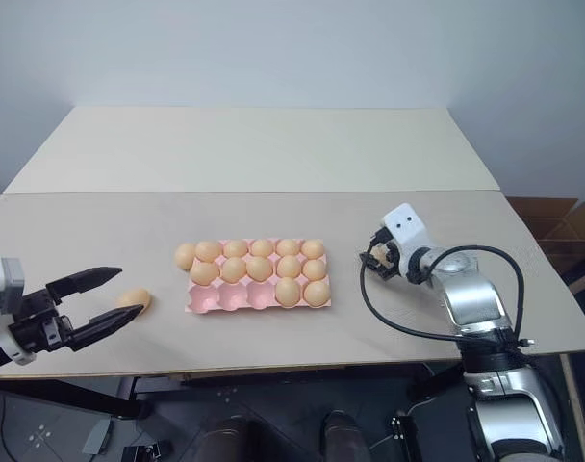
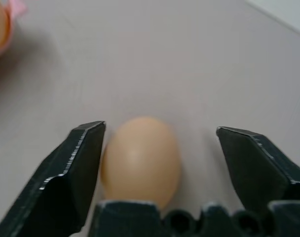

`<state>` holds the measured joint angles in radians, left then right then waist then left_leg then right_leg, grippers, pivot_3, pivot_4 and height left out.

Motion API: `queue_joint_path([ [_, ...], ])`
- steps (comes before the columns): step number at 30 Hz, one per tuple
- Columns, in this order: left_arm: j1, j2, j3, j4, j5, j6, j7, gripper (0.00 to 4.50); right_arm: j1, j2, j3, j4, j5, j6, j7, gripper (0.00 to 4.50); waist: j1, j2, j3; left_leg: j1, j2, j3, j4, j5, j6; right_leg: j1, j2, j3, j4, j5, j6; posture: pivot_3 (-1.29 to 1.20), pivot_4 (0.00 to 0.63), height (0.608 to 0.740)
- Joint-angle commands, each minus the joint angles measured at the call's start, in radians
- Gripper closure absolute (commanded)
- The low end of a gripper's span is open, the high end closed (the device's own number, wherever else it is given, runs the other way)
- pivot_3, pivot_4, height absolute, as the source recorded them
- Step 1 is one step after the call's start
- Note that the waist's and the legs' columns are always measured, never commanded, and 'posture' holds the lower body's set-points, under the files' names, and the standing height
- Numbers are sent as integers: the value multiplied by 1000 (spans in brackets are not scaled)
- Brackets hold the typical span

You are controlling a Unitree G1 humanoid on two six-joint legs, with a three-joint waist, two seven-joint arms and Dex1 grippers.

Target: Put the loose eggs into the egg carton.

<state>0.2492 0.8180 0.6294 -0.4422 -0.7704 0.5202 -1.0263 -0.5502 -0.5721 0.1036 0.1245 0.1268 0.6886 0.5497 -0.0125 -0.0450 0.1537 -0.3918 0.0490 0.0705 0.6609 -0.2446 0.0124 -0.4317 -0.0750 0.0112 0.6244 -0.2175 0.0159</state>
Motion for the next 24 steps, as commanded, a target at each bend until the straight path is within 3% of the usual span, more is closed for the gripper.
queue_joint_path([
  [1,9,4,30,-32,-4,-27,-7,0,-25,9,-25,-35,9,20,5,1633,-1,0,0,0,0,0,0,0,0,0,0,0,0,0,0,0,150,740],
  [3,16,5,38,-37,-6,-26,-8,0,-25,15,-34,-65,18,32,5,2330,-2,0,0,1,0,0,0,0,0,0,0,0,1,0,0,0,150,740],
  [5,22,5,45,-42,-8,-25,-9,0,-20,20,-40,-133,29,52,-3,2605,-4,1,0,1,0,0,0,0,0,0,0,0,2,0,0,0,150,740],
  [10,42,2,68,-53,-10,-22,-1,0,-21,68,-27,-409,90,189,-20,2605,-5,1,0,1,1,0,0,0,0,-2,2,0,3,0,0,0,150,740],
  [14,90,-4,102,-51,-2,-19,-6,0,-37,176,74,-589,131,292,-54,2605,-10,1,0,1,3,0,0,0,0,-3,2,1,5,0,0,0,150,740],
  [17,110,-4,114,-54,-4,-16,-3,0,-61,254,151,-600,129,314,-74,2605,-8,1,0,1,2,0,0,0,0,-4,2,0,5,0,-1,0,150,740],
  [22,117,-4,123,-64,-12,-11,10,0,-67,286,297,-560,83,279,-78,2605,1,0,0,1,0,0,0,1,-2,-3,-1,0,5,-2,-4,0,150,740],
  [24,123,-5,127,-72,-14,-8,13,0,-58,289,355,-522,60,256,-74,1892,-1,-1,-1,1,0,1,0,1,-2,-3,-1,0,4,-2,-4,0,150,740],
])
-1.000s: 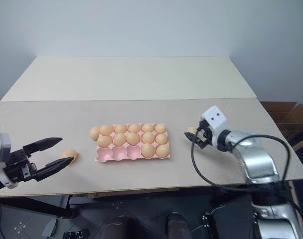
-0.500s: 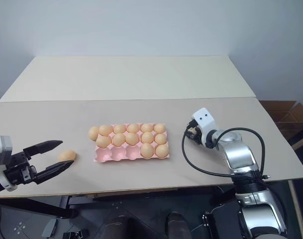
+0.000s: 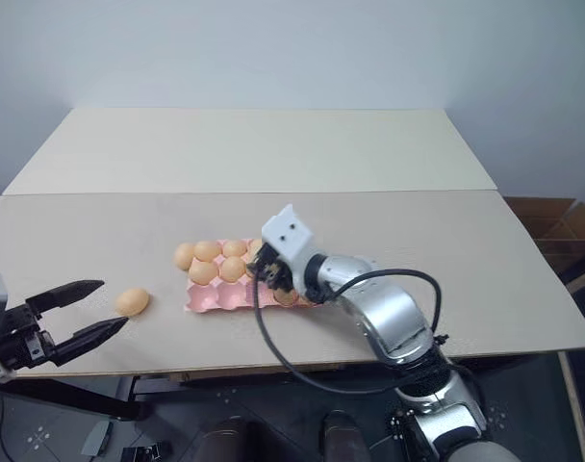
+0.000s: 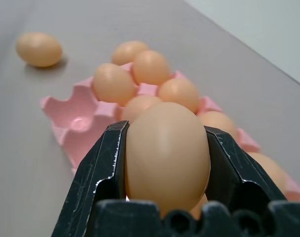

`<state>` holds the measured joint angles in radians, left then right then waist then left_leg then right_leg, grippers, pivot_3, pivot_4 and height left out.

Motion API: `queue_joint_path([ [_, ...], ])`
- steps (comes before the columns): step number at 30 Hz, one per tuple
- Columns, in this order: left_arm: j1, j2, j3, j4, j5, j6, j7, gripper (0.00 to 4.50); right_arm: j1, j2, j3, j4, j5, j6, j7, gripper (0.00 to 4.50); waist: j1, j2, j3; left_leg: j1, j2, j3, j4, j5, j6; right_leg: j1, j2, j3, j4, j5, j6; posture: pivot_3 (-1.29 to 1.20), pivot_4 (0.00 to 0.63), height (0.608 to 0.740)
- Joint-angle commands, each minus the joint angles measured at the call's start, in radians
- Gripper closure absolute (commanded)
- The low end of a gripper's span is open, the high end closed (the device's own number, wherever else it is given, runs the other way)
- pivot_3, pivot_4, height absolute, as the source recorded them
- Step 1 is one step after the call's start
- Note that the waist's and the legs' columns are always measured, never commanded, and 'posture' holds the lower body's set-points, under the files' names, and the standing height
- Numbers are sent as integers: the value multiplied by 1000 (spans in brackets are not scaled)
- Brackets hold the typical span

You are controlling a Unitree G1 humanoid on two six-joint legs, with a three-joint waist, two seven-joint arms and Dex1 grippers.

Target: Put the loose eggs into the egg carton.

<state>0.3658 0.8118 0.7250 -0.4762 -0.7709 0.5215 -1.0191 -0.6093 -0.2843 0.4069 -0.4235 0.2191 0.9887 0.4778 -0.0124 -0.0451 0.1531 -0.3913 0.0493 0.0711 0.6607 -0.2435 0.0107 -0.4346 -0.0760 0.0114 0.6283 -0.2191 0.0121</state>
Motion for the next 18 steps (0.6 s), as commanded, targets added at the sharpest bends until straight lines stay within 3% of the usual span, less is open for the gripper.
queue_joint_path([
  [1,9,1,34,-42,-14,-8,8,0,3,5,68,43,-44,-51,-6,1693,-3,-1,-1,0,0,0,0,0,0,0,0,0,0,0,0,0,150,740],
  [6,22,2,51,-53,-23,-3,12,0,5,6,43,23,-37,-44,-1,24,-4,-1,-1,0,1,0,0,0,0,0,1,-1,1,1,1,0,150,740],
  [13,29,5,63,-41,-9,-7,24,0,27,-68,-165,-149,83,4,58,24,-1,-1,-1,0,1,0,0,0,0,-1,1,-1,1,1,1,0,150,740],
  [18,54,-5,88,-30,15,-17,37,0,187,-280,-420,-255,234,-66,255,24,7,-1,-1,-1,0,0,0,-1,0,0,0,-1,-3,0,1,0,150,740],
])
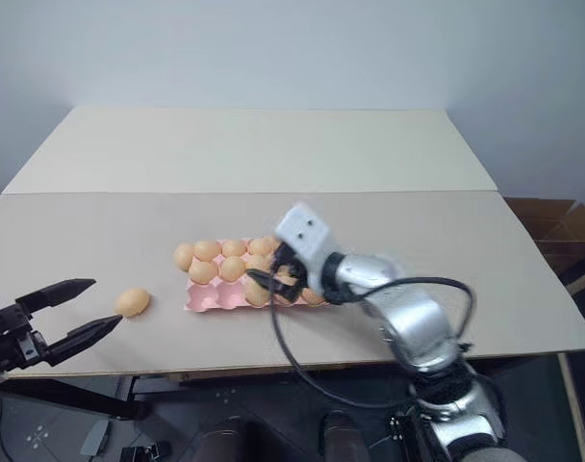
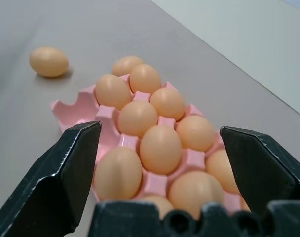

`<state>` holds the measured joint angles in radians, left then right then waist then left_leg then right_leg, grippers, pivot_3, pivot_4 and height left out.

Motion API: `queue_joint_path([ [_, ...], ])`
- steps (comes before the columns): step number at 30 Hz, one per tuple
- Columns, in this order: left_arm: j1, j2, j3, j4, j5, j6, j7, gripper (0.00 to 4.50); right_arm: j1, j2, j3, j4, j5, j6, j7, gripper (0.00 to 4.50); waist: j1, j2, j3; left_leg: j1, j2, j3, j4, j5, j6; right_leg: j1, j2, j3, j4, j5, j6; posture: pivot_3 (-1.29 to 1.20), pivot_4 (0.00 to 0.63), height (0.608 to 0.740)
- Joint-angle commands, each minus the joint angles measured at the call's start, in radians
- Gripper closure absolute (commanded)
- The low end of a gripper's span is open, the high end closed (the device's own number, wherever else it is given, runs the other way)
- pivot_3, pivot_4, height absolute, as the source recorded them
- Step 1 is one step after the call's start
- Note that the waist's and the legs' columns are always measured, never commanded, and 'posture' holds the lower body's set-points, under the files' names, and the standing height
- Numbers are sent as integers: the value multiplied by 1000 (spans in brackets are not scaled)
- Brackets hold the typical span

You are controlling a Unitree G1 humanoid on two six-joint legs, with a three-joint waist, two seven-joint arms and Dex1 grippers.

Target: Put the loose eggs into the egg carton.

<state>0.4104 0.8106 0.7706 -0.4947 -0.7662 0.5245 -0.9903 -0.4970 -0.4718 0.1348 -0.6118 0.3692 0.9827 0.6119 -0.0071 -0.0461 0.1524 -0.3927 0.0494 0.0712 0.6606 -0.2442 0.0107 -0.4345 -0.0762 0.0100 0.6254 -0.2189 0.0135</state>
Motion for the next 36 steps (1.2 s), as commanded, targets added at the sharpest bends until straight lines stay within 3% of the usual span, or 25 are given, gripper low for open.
queue_joint_path([
  [1,13,-9,47,-7,14,-21,13,0,124,-144,-200,-65,107,-99,179,24,4,0,0,-1,0,0,0,0,0,0,0,0,-1,0,-1,0,150,740],
  [6,12,-43,30,11,75,-38,78,0,283,-298,-308,-18,149,-245,347,24,-7,0,0,2,1,0,0,-1,1,2,1,1,-1,-4,1,0,150,740],
  [12,-69,-42,-100,-12,117,224,368,0,277,-310,-283,2,140,-283,328,24,-6,1,1,11,2,-1,0,0,1,8,3,1,2,-5,1,0,150,740],
  [17,-170,-91,-186,-12,140,383,562,0,289,-314,-289,-17,150,-288,313,24,-1,0,0,9,1,-3,0,0,1,9,2,2,0,-4,3,0,150,740],
  [31,-339,-132,-390,139,222,335,550,0,290,-325,-298,-48,185,-276,264,24,6,0,0,7,-1,-4,0,-2,1,8,1,0,0,-1,0,0,150,740],
  [34,-380,-141,-414,176,238,321,550,575,301,-326,-305,-59,190,-275,251,0,9,0,0,7,-1,-4,0,-2,1,9,1,1,0,-1,0,0,150,740],
  [36,-396,-143,-423,185,242,311,538,1205,308,-328,-311,-66,194,-274,244,0,12,0,0,7,-1,-4,0,-1,1,9,1,0,-1,-1,1,0,150,740],
])
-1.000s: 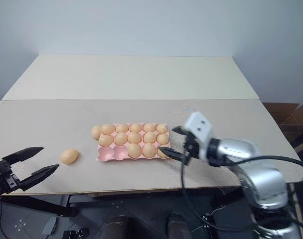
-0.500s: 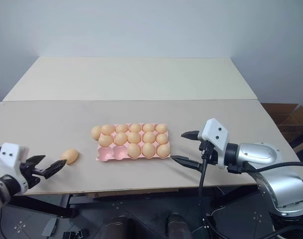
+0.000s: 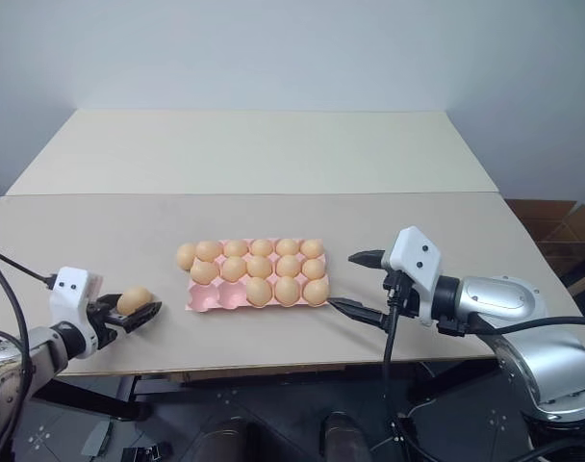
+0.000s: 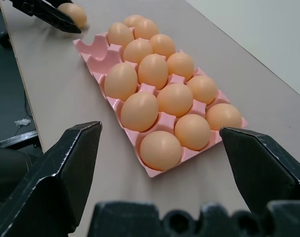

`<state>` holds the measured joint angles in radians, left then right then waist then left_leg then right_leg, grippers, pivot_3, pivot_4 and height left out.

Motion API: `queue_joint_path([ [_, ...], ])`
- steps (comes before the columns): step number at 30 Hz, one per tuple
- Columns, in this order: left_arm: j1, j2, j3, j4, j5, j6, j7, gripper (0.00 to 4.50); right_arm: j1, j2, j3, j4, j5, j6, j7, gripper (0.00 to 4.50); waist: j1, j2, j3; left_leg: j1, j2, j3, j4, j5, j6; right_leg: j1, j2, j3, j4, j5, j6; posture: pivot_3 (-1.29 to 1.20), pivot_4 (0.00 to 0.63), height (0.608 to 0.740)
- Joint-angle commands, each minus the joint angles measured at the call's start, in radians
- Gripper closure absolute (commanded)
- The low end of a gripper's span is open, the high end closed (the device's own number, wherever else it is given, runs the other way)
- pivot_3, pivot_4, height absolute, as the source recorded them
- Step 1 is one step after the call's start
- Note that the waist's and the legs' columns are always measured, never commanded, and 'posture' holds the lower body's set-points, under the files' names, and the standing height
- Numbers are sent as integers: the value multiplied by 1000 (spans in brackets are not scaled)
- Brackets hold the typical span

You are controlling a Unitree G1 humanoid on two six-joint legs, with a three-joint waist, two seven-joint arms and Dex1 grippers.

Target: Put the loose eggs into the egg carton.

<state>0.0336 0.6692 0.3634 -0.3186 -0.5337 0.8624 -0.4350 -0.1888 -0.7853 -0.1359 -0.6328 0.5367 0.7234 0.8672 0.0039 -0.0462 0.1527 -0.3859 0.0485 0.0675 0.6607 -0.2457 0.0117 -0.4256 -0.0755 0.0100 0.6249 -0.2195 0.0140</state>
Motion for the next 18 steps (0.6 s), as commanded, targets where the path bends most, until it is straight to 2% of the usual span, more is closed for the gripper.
queue_joint_path([
  [1,-22,0,-20,12,13,-37,-27,1534,3,-14,-42,-48,28,-14,-16,0,2,0,0,0,0,0,0,0,0,0,0,0,0,0,1,0,150,740],
  [5,-15,22,-38,7,43,-80,-57,2709,11,-15,-49,-56,36,-12,-34,0,4,0,0,-1,0,0,0,0,0,0,0,0,-1,1,2,0,150,740],
  [10,36,76,-29,-89,28,-171,-185,2709,18,-11,-48,-66,42,-14,-62,0,2,0,0,-1,1,0,0,0,0,-1,0,0,-1,0,0,0,150,740],
  [13,11,90,-43,-154,-24,-179,-250,2709,11,-6,-33,-64,39,-17,-74,0,7,0,0,-2,1,0,0,0,0,-2,-1,0,-1,-1,-1,0,150,740],
  [18,-116,32,-220,-170,-14,-189,-270,2709,1,7,-4,-65,29,-23,-104,0,11,0,0,-1,-1,1,1,0,0,0,-1,0,-1,-2,-2,0,150,740],
])
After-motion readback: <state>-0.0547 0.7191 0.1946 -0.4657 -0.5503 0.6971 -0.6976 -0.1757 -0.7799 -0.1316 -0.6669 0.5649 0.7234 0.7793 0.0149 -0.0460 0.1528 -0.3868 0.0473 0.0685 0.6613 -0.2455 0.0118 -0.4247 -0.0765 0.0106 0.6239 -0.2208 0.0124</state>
